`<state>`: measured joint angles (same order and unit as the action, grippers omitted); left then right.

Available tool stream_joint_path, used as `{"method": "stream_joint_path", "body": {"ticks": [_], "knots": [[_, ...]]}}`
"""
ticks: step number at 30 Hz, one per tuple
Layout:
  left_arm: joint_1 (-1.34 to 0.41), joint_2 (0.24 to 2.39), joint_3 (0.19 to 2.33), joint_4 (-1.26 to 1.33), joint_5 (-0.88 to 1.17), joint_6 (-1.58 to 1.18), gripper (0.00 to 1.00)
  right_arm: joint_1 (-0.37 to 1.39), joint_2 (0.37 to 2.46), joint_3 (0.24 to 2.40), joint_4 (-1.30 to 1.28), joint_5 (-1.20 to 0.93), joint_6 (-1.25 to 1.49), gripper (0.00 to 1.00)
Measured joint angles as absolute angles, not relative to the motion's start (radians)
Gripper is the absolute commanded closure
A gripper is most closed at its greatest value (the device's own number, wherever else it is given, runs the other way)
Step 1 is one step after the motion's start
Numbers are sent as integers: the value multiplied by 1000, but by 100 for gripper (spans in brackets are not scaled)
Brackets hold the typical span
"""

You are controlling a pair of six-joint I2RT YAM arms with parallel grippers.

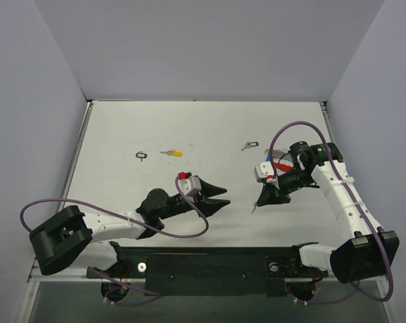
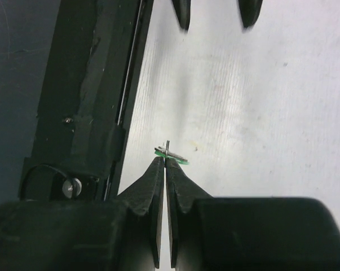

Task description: Put the keys on the keyring

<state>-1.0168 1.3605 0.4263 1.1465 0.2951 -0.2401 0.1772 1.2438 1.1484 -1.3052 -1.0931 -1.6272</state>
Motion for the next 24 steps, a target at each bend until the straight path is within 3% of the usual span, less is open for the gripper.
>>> {"method": "stream_joint_path", "body": {"ticks": [14,24], "knots": [[-958,884,468,421,198,67,41,49,1251,1139,-1250,-717,-1159,100],[-966,755,474,94,110,243,40,-67,1303,1060,-1230,-473,-1028,100]]}}
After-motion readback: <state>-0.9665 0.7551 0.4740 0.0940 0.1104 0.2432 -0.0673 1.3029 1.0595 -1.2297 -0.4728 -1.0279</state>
